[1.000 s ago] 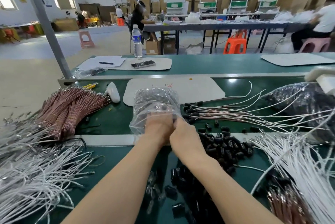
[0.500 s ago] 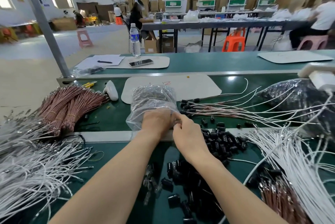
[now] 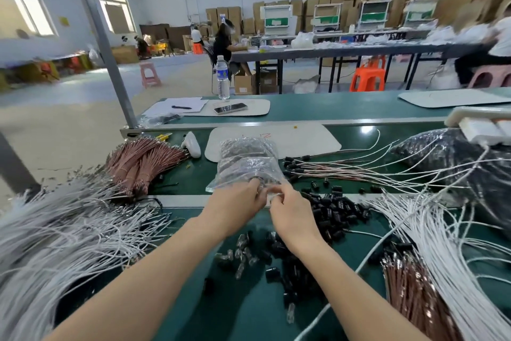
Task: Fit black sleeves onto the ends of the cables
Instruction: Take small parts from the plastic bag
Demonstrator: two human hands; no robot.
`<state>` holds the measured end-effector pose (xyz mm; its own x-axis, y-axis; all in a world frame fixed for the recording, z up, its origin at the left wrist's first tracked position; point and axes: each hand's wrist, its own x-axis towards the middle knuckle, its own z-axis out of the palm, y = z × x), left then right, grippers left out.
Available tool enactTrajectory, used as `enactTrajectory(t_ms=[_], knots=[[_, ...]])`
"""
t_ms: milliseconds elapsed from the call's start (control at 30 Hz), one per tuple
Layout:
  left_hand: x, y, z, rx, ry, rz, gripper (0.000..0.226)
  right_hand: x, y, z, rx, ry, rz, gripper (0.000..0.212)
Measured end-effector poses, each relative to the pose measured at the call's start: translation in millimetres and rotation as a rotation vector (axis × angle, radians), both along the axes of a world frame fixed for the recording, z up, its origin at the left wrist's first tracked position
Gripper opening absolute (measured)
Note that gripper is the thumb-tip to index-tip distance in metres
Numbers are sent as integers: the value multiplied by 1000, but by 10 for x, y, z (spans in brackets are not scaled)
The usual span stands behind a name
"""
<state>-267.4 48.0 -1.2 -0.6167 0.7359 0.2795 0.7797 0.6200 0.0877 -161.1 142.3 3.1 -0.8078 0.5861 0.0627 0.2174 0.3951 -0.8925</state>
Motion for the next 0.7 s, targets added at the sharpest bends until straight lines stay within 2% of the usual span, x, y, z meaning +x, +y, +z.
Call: enactTrajectory(t_ms=[200,333,500,700], knots=[[382,-357,-263,-88,-25,39,26,319,-115,-67,68,2,-17,35],[437,-399,-299,-91,6,21,26,506,-62,-41,-23,36,-38,32],[519,-414,-251,-169,86,-13,33,775,37,39,5,-6,-16,29],[584,-385,-115,-273,95,-5,41,1008,116,51,43,-44,29,27]])
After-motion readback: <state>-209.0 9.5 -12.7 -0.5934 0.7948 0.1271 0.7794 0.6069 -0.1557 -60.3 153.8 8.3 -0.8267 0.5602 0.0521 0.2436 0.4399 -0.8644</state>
